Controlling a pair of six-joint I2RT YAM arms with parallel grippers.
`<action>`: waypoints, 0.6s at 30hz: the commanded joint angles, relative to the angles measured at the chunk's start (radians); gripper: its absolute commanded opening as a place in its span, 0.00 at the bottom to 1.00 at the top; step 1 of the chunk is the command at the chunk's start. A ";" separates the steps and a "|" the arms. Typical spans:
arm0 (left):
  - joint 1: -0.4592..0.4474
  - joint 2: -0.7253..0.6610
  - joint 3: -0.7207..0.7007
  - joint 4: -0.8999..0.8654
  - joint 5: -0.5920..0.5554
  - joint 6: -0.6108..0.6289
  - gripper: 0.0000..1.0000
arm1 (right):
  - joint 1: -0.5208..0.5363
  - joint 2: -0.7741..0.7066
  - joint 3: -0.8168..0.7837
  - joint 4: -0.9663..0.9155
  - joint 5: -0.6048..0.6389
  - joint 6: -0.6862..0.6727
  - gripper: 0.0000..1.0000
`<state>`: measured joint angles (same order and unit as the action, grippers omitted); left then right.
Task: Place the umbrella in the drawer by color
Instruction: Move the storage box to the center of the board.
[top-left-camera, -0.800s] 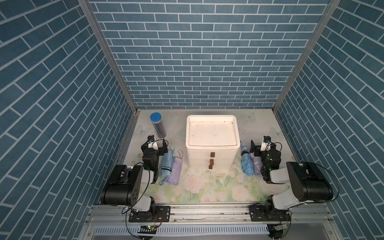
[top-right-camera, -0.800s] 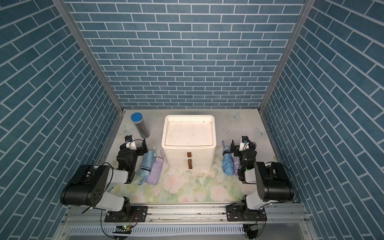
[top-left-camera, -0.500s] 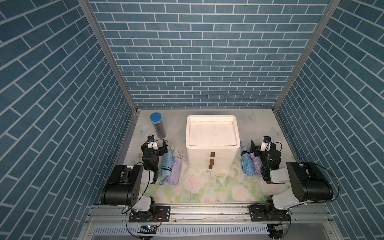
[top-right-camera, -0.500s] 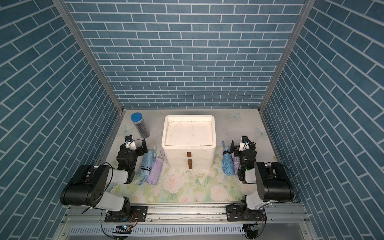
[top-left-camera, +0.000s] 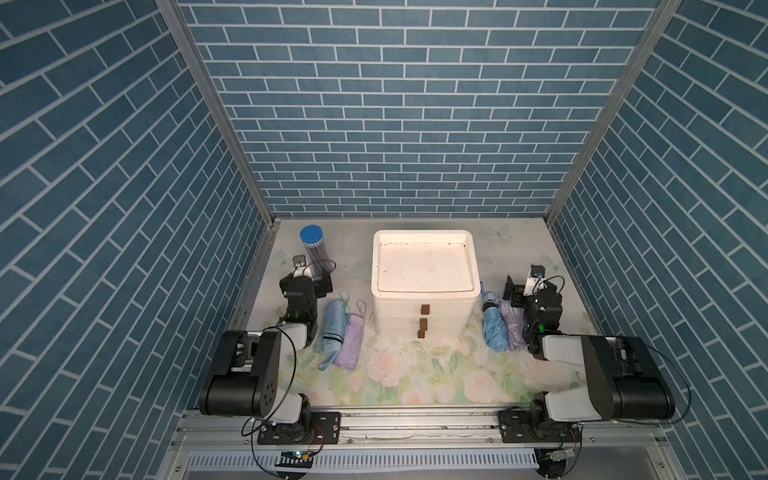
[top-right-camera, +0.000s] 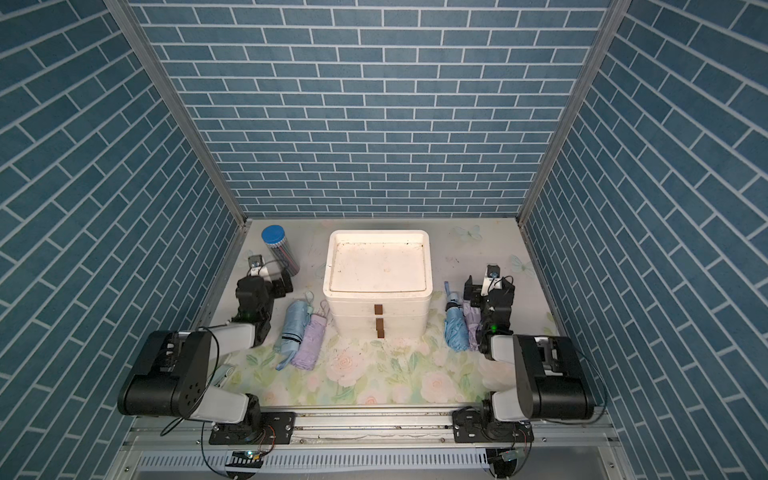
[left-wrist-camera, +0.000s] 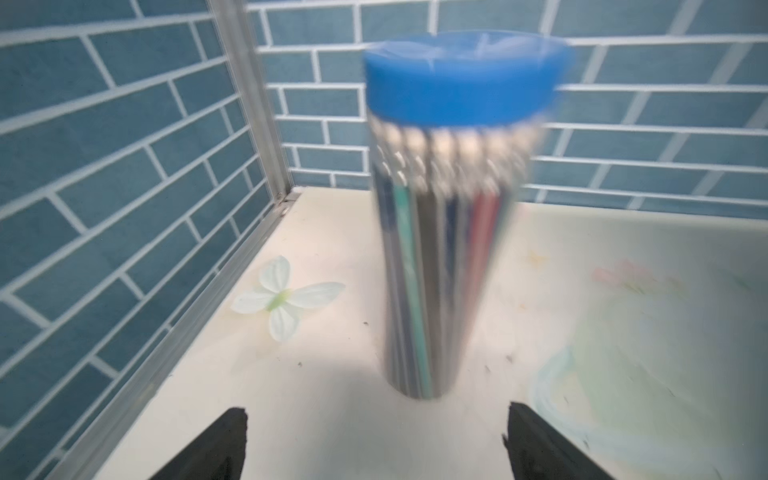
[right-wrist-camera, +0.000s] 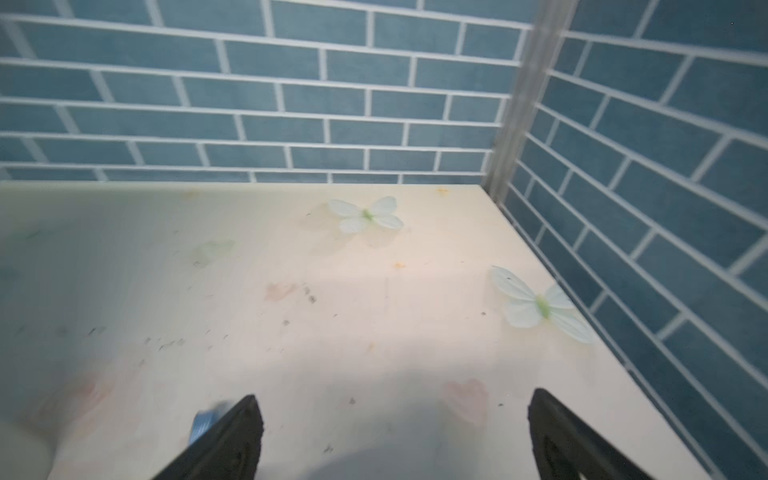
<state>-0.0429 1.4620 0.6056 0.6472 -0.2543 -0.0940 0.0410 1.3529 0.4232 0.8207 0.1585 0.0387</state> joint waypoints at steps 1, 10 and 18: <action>0.012 -0.076 0.244 -0.498 -0.136 -0.195 0.93 | 0.000 -0.157 0.285 -0.494 0.090 0.195 1.00; -0.327 -0.394 0.261 -0.659 -0.109 -0.392 0.85 | 0.030 -0.264 0.417 -1.005 0.143 0.530 0.75; -0.457 -0.520 0.269 -0.723 -0.066 -0.395 0.85 | 0.300 -0.289 0.597 -1.346 0.271 0.487 0.61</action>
<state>-0.4900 0.9722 0.8768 -0.0319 -0.3149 -0.4740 0.2508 1.0801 0.9443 -0.3275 0.3447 0.5194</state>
